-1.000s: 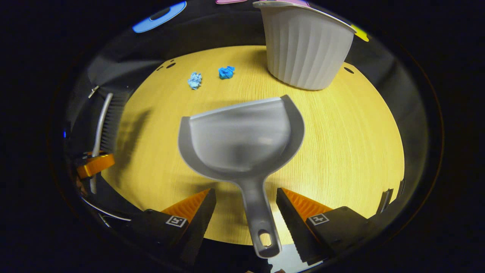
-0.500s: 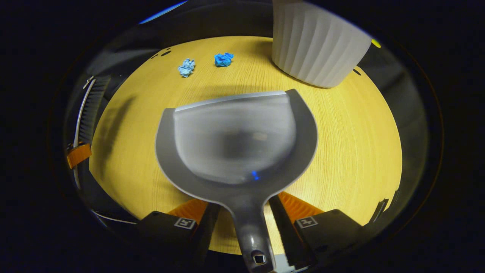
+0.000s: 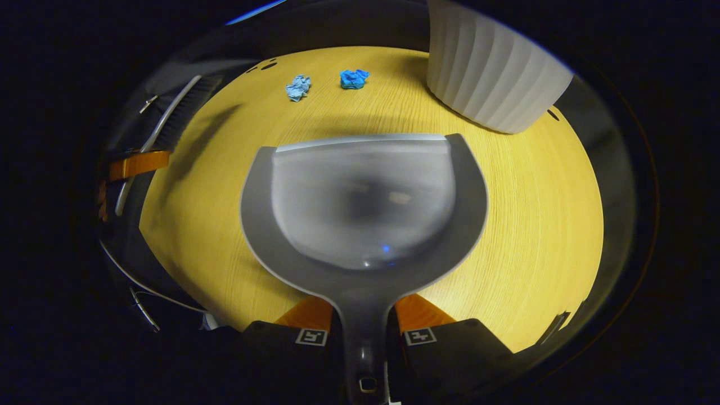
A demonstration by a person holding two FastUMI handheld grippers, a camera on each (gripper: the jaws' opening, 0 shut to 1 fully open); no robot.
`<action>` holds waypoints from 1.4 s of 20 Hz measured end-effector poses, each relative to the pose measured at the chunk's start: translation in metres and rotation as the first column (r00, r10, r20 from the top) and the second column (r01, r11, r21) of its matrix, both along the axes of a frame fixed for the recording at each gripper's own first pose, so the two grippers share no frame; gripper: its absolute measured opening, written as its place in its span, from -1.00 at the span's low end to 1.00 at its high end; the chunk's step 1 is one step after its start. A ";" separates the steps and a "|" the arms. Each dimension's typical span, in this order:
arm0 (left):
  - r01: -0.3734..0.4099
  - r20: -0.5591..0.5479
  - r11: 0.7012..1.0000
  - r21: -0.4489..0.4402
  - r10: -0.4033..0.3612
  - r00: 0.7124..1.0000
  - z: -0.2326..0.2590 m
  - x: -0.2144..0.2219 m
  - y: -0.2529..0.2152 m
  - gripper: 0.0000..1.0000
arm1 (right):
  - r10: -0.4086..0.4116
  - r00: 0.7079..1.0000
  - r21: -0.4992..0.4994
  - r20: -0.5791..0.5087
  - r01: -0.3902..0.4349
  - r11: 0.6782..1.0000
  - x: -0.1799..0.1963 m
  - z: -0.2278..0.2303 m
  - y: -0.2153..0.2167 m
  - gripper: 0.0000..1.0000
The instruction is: Pick up the small broom and dustpan from the desktop, sweep the trash into the dustpan with the broom, and then empty the trash into the garbage bin.
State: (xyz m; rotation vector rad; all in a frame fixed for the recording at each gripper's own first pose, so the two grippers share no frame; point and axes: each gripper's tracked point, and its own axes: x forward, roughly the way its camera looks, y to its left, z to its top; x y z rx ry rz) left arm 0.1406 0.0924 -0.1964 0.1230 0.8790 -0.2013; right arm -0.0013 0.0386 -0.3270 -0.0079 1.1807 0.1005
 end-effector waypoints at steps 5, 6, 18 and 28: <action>0.044 -0.036 0.996 0.076 -0.042 0.998 -0.005 0.066 -0.005 -0.52 | 0.047 0.999 -0.001 0.013 -0.047 0.999 -0.001 0.014 -0.014 -0.32; 0.058 -0.048 0.994 0.090 -0.054 0.997 -0.004 0.080 -0.008 -0.52 | 0.039 0.999 0.012 0.013 -0.039 0.999 -0.001 0.013 -0.015 -0.32; 0.446 -0.167 0.756 0.479 -0.420 0.892 -0.012 0.200 -0.053 -0.52 | 0.122 0.992 -0.020 0.026 -0.121 0.992 0.010 0.008 -0.045 -0.33; 0.701 -0.318 0.588 0.404 -0.628 0.710 -0.025 0.173 -0.127 -0.49 | 0.218 0.975 -0.021 0.040 -0.217 0.976 0.025 0.014 -0.044 -0.33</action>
